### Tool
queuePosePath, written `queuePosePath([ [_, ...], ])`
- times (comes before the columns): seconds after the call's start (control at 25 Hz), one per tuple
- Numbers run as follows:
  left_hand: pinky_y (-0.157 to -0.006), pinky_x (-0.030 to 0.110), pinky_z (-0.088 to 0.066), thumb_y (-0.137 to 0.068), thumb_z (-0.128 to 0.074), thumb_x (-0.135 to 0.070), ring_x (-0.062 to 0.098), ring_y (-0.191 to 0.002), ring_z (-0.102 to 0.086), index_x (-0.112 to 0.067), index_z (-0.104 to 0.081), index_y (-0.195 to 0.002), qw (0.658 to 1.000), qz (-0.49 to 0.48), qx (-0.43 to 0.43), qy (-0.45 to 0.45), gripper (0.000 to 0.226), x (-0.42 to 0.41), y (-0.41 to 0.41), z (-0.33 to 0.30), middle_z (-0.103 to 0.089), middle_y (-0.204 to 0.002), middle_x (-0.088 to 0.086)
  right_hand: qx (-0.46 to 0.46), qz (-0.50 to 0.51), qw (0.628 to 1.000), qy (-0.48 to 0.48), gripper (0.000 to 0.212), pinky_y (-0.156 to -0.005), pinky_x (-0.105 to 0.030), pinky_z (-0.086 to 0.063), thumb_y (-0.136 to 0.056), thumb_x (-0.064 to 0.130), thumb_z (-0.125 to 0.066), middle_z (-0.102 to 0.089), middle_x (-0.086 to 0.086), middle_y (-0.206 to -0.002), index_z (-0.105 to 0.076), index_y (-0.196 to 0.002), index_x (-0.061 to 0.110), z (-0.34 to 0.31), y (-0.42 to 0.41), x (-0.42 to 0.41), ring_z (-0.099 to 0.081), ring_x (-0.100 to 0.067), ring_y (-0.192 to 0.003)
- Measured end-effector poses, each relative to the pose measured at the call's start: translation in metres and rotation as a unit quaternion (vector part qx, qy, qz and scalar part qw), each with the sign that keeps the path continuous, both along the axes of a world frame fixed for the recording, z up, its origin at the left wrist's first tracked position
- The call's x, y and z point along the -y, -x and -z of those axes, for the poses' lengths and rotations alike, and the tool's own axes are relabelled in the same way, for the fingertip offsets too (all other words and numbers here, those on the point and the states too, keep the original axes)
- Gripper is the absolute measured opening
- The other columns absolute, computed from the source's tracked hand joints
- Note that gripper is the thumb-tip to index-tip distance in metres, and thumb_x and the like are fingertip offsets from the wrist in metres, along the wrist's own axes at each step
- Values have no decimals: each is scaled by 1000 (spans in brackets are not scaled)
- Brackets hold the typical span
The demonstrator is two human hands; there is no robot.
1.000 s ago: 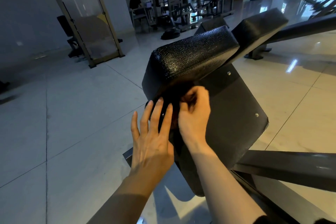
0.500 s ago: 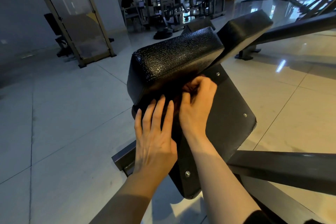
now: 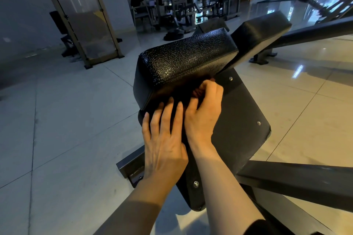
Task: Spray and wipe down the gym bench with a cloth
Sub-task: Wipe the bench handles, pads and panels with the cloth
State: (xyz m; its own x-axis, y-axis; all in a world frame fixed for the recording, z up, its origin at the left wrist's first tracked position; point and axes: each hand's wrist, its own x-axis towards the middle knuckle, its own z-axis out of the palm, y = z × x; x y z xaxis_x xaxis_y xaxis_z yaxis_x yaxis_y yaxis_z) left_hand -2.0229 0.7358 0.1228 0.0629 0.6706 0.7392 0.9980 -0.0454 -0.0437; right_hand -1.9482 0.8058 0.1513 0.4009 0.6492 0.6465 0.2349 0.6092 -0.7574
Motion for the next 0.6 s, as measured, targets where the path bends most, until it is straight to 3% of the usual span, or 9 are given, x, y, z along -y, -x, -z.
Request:
queuePosePath([
  [0.08, -112, 56, -23, -73, -39, -19, 30, -139, -25, -11, -31, -146, 1000, 0, -4, 2, 73, 2, 1, 0, -27, -149, 11, 12, -19, 999, 24, 30, -73, -2, -33, -78, -17, -49, -46, -2, -96, -53, -94, 8, 1, 0, 5, -43, 10, -83],
  [0.24, -111, 51, -22, -72, -43, -20, 29, -136, -27, -10, -34, -144, 1000, -6, -4, -8, 73, 1, -1, -3, -29, -147, 10, -17, 95, 993, -68, 21, -79, -4, -32, -77, -20, -51, -51, -18, -95, -56, -90, -5, -4, -4, 6, -37, 2, -86],
  [0.4, -109, 49, -22, -77, -41, -25, 28, -135, -28, -12, -34, -144, 1000, 3, 8, -24, 68, 1, -8, -7, -30, -146, 9, 28, 32, 999, -6, 34, -70, 0, -32, -71, -21, -51, -46, -6, -93, -51, -86, 10, -7, -5, 7, -40, 9, -78],
  [0.52, -109, 50, -23, -71, -57, -19, 28, -134, -29, -11, -34, -144, 999, 5, -3, -35, 77, -2, -10, -8, -31, -145, 9, -26, 122, 990, -71, 25, -78, -2, -31, -69, -24, -52, -49, -19, -90, -54, -86, -5, -13, -10, 9, -36, 0, -83],
  [0.6, -108, 51, -25, -64, -68, -16, 28, -134, -29, -12, -33, -144, 1000, 6, -5, -22, 88, -3, -10, -8, -31, -146, 9, -12, 120, 990, -71, 25, -77, -3, -32, -71, -22, -51, -51, -19, -93, -56, -89, -5, -20, -11, 2, -37, 0, -86],
])
